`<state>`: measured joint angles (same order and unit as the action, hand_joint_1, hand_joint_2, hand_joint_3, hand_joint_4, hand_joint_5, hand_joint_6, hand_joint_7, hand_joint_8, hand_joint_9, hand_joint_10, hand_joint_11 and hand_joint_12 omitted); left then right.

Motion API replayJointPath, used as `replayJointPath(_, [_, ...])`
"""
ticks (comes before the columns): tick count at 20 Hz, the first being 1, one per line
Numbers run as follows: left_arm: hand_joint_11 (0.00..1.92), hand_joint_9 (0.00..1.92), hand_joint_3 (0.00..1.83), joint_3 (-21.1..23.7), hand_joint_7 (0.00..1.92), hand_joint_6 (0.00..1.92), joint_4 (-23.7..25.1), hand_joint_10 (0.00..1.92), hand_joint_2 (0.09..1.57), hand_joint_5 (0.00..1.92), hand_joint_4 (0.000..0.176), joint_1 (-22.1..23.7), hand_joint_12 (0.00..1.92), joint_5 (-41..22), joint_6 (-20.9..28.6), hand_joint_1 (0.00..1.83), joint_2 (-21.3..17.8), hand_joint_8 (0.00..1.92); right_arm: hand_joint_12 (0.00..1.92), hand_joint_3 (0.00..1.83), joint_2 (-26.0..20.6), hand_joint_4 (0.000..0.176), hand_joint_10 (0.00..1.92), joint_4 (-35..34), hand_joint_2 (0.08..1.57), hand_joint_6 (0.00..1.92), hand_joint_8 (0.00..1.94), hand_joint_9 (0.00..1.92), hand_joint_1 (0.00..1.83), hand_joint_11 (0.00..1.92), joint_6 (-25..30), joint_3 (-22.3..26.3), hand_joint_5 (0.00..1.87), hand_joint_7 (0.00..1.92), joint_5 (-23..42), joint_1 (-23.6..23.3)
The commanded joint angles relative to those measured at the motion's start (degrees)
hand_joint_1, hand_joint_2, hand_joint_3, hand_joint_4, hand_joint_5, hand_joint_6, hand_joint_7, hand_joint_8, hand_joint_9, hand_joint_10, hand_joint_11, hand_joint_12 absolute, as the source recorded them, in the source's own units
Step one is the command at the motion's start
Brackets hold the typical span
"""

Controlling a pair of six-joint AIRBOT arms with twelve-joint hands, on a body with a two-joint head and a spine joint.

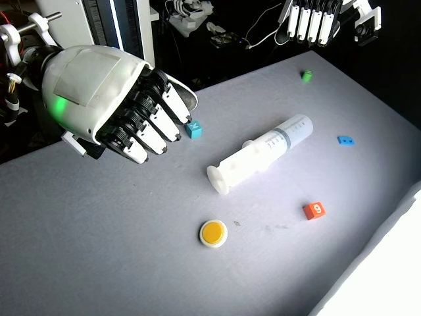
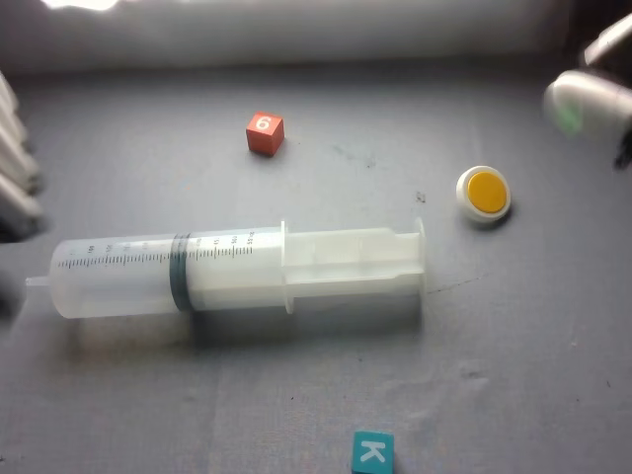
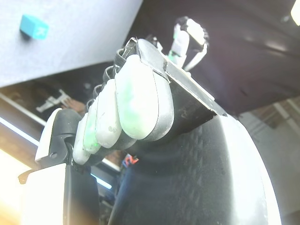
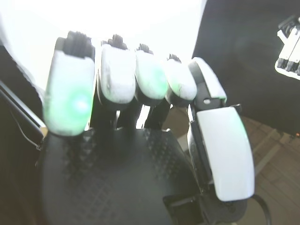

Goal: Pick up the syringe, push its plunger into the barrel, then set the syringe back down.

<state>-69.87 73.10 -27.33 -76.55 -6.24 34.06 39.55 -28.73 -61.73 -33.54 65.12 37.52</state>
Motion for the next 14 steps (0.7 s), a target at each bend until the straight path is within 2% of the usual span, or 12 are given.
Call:
replayJointPath(1, [0.00,0.00,0.04,0.00,0.00,0.00,-5.50,0.00,1.15,0.00,0.000,0.23,0.00,-2.98,-0.23,0.00,0.00,0.00,0.00,0.02,-0.11,0.000,0.00,2.36,1.08,0.00,0.00,0.00,0.00,0.00,0.36,0.24,0.00,0.00,6.89,-0.27])
replayJointPath(9, [0.00,0.00,0.02,-1.74,0.00,0.00,-5.77,0.00,1.16,0.00,0.000,-0.56,0.00,-2.34,-2.03,0.00,0.00,0.00,0.00,0.01,0.13,0.000,0.00,2.37,1.09,0.00,0.00,0.00,0.00,0.00,0.54,0.93,0.00,0.00,9.87,-0.18])
replayJointPath(10, [0.00,0.00,0.00,-1.86,0.00,0.00,-5.76,0.00,1.02,0.00,0.000,-0.61,0.00,-2.34,-2.20,0.50,0.01,0.00,0.00,0.01,0.13,0.000,0.00,2.36,1.10,0.00,0.00,0.00,0.00,0.00,1.07,1.00,0.00,0.00,10.70,-0.02])
replayJointPath(11, [0.00,0.00,0.00,-1.92,0.00,0.00,-5.76,0.00,0.98,0.00,0.000,-0.63,0.00,-2.34,-2.33,0.62,0.01,0.00,0.00,0.01,0.13,0.000,0.00,2.35,1.10,0.00,0.00,0.00,0.00,0.00,2.02,1.09,0.00,0.00,11.81,0.25])
replayJointPath(12, [0.00,0.00,0.00,-1.80,0.00,0.00,-5.72,0.00,0.96,0.00,0.000,-0.76,0.00,-2.35,-2.33,0.81,0.00,0.00,0.00,0.01,0.20,0.000,0.00,2.21,1.09,0.00,0.00,0.00,0.00,0.00,3.28,1.13,0.00,0.00,13.11,0.69])
replayJointPath(14, [0.00,0.00,0.00,-0.73,0.00,0.00,-5.15,0.00,0.87,0.00,0.000,-0.72,0.00,-1.40,-2.54,1.30,-0.01,0.00,0.00,0.01,0.70,0.000,0.00,0.70,1.10,0.00,0.00,0.00,0.00,0.00,6.08,1.13,0.00,0.00,15.53,1.84])
